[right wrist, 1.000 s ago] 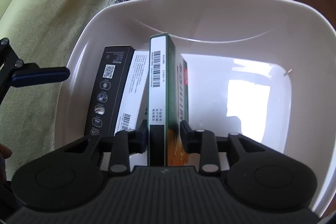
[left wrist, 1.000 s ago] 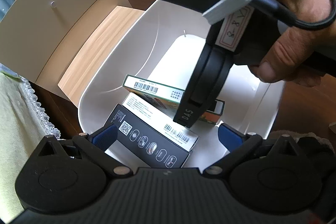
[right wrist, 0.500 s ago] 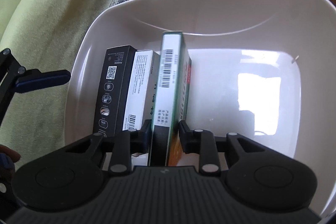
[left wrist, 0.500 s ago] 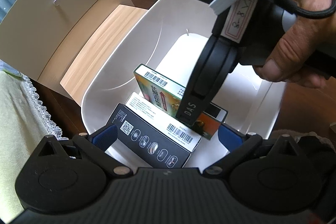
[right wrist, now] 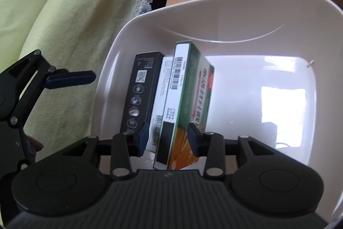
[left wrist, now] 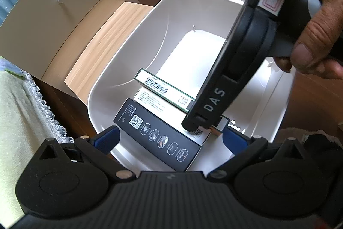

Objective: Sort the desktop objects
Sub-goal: 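Open the right gripper and release the box upright in the basin, then lift the right tool from the basin and move toward the sofa boxes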

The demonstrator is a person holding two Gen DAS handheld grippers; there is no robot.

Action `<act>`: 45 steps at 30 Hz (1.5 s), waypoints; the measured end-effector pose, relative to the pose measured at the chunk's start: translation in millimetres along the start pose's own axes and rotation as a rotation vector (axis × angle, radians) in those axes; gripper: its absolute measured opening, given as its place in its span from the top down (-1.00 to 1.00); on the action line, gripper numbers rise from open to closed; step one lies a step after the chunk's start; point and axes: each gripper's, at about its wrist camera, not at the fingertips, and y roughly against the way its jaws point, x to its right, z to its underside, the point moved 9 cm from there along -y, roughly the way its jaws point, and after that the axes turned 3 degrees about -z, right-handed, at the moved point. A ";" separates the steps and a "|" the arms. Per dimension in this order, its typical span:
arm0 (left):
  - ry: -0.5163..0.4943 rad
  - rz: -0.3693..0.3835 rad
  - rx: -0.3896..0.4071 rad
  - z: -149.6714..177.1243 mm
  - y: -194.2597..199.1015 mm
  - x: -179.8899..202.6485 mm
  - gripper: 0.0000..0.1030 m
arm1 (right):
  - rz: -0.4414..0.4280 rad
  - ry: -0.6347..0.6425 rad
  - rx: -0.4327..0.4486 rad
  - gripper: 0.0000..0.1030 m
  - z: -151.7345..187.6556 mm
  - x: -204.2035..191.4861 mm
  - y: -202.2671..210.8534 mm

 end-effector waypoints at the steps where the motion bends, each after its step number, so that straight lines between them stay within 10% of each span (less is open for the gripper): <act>1: 0.001 0.000 -0.001 0.2 0.1 -0.3 -0.99 | 0.002 0.002 0.002 0.30 0.4 -0.2 1.2; 23: 0.085 -0.015 -0.009 10.3 31.3 5.4 -0.99 | 0.197 0.186 0.183 -0.10 10.5 -18.9 94.3; 45: 0.121 -0.055 0.088 1.7 75.2 6.4 -0.99 | 0.373 0.297 0.231 -0.99 37.9 -21.5 160.4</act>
